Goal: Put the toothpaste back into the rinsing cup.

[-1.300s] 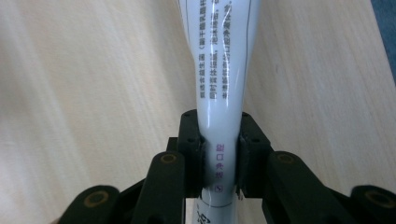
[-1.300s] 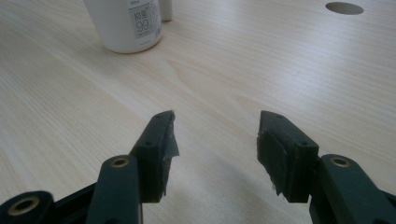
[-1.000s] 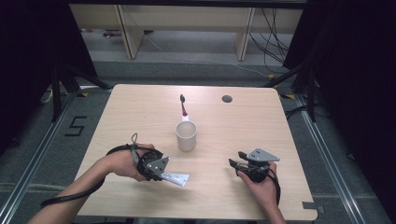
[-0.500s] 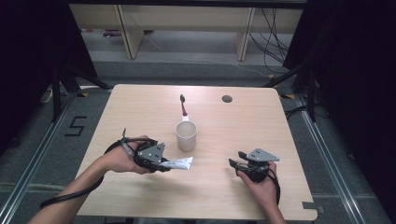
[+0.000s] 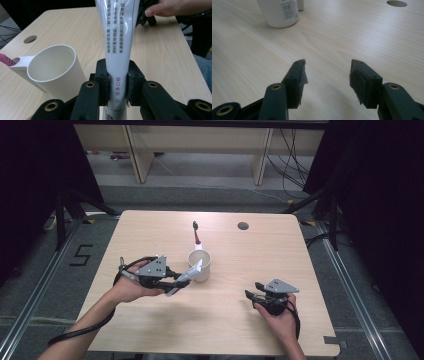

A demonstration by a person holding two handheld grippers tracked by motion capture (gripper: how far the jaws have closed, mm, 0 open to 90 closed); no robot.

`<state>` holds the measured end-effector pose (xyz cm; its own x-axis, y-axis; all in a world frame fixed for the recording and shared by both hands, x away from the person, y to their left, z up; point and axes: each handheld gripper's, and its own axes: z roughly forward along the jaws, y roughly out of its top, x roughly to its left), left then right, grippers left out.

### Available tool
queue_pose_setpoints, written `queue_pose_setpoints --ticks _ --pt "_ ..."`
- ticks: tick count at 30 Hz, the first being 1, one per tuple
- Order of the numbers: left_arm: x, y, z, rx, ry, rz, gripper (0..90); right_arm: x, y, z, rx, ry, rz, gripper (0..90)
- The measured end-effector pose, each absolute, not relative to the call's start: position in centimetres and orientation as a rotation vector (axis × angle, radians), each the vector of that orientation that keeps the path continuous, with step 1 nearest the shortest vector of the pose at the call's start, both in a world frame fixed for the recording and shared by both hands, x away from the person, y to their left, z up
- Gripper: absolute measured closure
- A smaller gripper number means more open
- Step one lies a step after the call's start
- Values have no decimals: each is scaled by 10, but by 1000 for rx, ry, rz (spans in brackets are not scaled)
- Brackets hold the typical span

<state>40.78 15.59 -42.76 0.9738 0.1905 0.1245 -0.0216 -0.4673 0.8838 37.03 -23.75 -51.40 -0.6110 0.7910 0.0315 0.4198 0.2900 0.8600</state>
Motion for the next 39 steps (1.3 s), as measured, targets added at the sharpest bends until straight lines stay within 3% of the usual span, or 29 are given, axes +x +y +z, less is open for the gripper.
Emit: queue_pose_setpoints --ticks 39 --pt "420 143 -422 1631 379 362 748 369 -237 -514 1119 2159 1275 471"
